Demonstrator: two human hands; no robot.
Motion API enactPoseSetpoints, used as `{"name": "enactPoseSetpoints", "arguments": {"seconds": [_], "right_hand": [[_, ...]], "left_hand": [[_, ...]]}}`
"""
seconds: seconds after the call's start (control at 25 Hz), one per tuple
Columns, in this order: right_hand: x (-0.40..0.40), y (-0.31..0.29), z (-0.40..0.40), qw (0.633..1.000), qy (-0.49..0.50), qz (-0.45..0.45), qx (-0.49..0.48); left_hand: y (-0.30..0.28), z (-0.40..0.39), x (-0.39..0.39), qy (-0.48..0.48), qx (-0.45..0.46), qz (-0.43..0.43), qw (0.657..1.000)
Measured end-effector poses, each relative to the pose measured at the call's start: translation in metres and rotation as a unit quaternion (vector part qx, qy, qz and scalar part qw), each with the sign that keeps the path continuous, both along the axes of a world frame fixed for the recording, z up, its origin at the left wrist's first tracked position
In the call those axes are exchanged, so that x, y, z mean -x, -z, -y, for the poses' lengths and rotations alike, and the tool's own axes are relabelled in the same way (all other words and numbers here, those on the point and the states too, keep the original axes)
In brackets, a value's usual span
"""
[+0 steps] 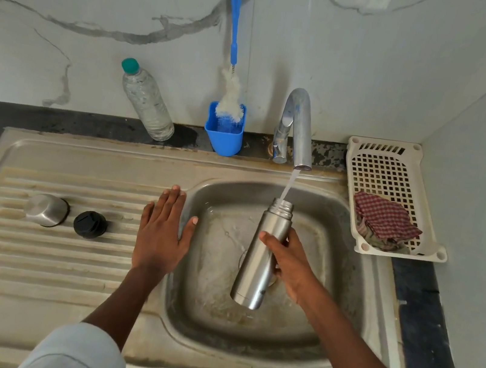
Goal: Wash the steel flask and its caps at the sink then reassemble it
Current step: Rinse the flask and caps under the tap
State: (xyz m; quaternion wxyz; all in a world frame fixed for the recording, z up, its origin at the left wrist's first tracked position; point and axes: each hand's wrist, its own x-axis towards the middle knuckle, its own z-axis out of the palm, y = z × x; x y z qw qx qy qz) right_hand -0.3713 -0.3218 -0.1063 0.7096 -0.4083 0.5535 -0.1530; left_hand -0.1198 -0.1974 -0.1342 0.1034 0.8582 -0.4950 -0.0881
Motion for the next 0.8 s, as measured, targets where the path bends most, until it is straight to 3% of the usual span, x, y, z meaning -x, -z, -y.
{"name": "enactPoseSetpoints", "arguments": {"seconds": [0.2, 0.4, 0.48, 0.6, 0.72, 0.8], "right_hand": [[-0.005, -0.002, 0.006, 0.991, -0.086, -0.030, 0.097], [-0.012, 0.008, 0.022, 0.977, -0.002, -0.095, 0.191], [-0.019, 0.005, 0.035, 0.971, -0.027, -0.096, 0.219], [-0.017, 0.008, 0.047, 0.965, -0.123, -0.088, 0.213], [-0.011, 0.009, 0.052, 0.965, -0.085, -0.103, 0.226], [-0.010, 0.009, 0.058, 0.966, -0.131, -0.073, 0.212]], "left_hand": [[-0.001, -0.001, 0.000, 0.000, 0.003, -0.005, 1.000], [0.000, -0.001, 0.000, -0.001, 0.001, -0.005, 1.000], [0.000, -0.001, 0.000, -0.001, -0.002, -0.006, 1.000], [-0.001, -0.001, 0.000, -0.001, 0.001, -0.009, 1.000], [-0.001, -0.001, 0.000, -0.001, -0.006, -0.005, 1.000], [-0.001, 0.000, 0.000, -0.002, -0.005, -0.003, 1.000]]}}
